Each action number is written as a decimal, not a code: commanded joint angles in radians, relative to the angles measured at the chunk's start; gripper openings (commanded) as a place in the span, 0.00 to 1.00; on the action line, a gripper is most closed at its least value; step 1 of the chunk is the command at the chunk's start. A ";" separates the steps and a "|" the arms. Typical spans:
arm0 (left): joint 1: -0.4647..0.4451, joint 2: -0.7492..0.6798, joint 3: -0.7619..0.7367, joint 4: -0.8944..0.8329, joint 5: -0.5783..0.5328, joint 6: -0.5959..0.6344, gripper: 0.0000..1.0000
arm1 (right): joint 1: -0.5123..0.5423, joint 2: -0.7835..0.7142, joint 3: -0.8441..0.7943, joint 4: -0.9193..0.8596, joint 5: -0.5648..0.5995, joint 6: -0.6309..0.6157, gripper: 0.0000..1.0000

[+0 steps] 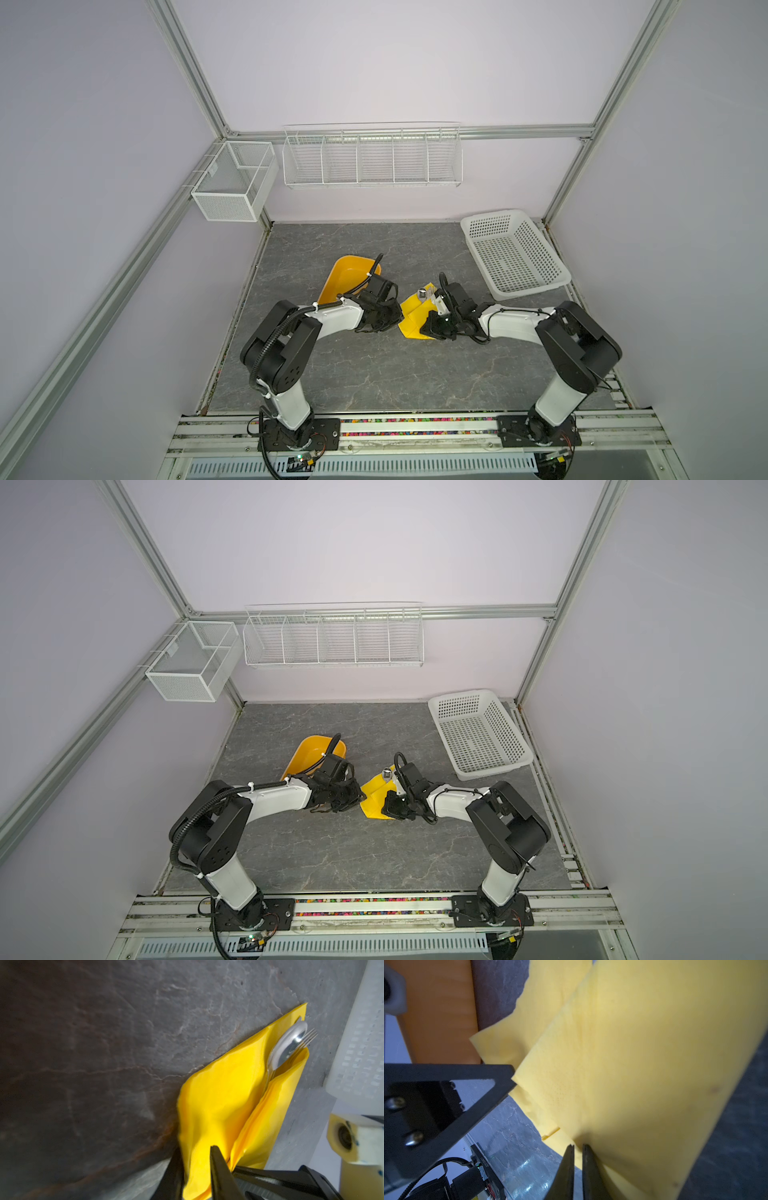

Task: Place the utensils on the paper napkin and roll it up

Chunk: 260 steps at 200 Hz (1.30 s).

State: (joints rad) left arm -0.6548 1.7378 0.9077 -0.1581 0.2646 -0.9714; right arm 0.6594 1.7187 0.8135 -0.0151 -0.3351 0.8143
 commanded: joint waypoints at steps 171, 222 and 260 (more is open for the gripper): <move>-0.001 -0.015 -0.117 0.239 0.112 -0.050 0.36 | 0.004 -0.004 -0.016 -0.071 0.050 -0.004 0.14; 0.000 -0.038 -0.100 0.134 0.025 0.008 0.48 | 0.005 -0.004 -0.015 -0.073 0.047 -0.003 0.14; 0.000 0.024 -0.045 0.087 0.078 0.078 0.50 | 0.004 -0.006 -0.015 -0.071 0.049 0.000 0.14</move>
State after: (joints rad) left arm -0.6552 1.7111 0.8227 -0.0078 0.3298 -0.9482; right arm 0.6594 1.7180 0.8135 -0.0147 -0.3336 0.8146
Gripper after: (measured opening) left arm 0.498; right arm 0.140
